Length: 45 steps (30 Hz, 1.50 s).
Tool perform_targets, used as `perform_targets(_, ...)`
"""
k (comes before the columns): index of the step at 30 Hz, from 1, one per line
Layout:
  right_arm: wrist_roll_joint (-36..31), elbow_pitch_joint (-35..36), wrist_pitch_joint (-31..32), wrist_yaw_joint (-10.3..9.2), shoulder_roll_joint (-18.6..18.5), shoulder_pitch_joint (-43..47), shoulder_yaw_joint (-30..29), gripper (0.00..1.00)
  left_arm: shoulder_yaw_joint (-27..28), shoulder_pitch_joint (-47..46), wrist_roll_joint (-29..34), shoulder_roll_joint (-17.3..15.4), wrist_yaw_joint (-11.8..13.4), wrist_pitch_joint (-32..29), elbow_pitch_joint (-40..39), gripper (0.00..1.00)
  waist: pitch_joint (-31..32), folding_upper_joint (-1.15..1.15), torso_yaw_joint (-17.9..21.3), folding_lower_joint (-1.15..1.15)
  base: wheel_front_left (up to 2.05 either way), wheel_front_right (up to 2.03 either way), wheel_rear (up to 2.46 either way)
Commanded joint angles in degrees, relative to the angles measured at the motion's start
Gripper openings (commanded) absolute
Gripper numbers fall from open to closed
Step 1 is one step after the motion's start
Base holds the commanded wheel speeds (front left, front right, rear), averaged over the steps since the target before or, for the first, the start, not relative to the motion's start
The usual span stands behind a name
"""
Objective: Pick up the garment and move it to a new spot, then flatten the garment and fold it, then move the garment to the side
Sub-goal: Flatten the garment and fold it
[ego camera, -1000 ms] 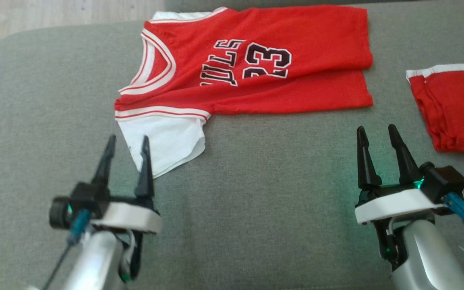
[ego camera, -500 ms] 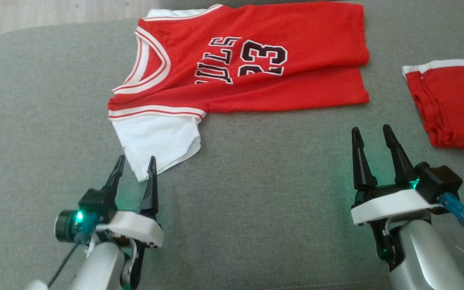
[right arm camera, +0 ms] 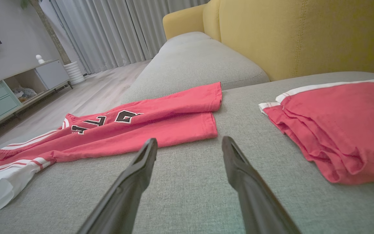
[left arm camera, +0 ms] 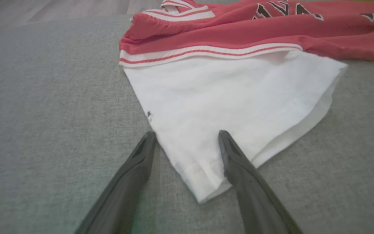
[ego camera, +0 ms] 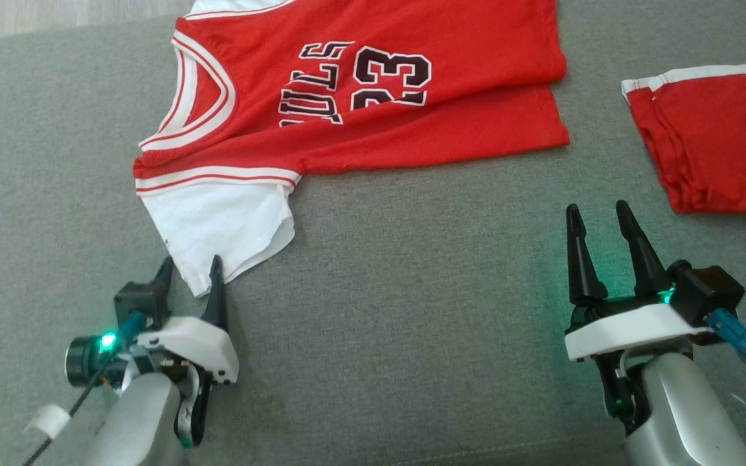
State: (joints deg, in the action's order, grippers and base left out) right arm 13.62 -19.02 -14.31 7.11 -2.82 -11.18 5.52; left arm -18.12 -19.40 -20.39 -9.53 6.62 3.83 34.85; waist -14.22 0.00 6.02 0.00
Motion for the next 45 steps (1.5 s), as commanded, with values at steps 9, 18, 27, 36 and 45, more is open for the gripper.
perform_targets(9,0.5,0.9,-0.7,0.37,-0.1,-2.1,1.4,1.00,0.9,-1.5,-1.4,-1.4,-1.3,-2.7,1.8,0.00,0.5,0.00,0.0,0.00,0.00,0.00,0.00)
perform_targets(18,-0.3,0.1,-0.7,0.37,-0.1,-2.3,0.1,1.00,1.7,-2.3,-1.1,-1.4,-1.4,7.1,-4.1,0.00,1.7,0.00,-1.3,0.00,0.00,0.00,0.00)
perform_targets(27,-6.8,-3.6,5.6,0.37,-0.1,-7.8,-6.0,1.00,2.4,-1.9,0.5,-0.5,-1.7,11.0,-13.0,0.00,1.5,0.00,-4.6,0.00,0.00,0.00,0.00)
perform_targets(36,-12.6,-17.5,12.3,0.37,-0.1,-19.9,-16.5,1.00,1.2,-1.4,3.0,1.4,-3.7,11.2,-18.5,0.00,-0.5,0.00,-8.4,0.00,0.00,0.00,0.00)
perform_targets(45,-20.3,-32.7,11.1,0.37,-0.1,-28.6,-24.0,1.00,0.4,-1.3,4.7,3.2,-5.2,11.2,-19.8,0.00,-2.1,0.00,-10.7,0.00,0.00,0.00,0.00)
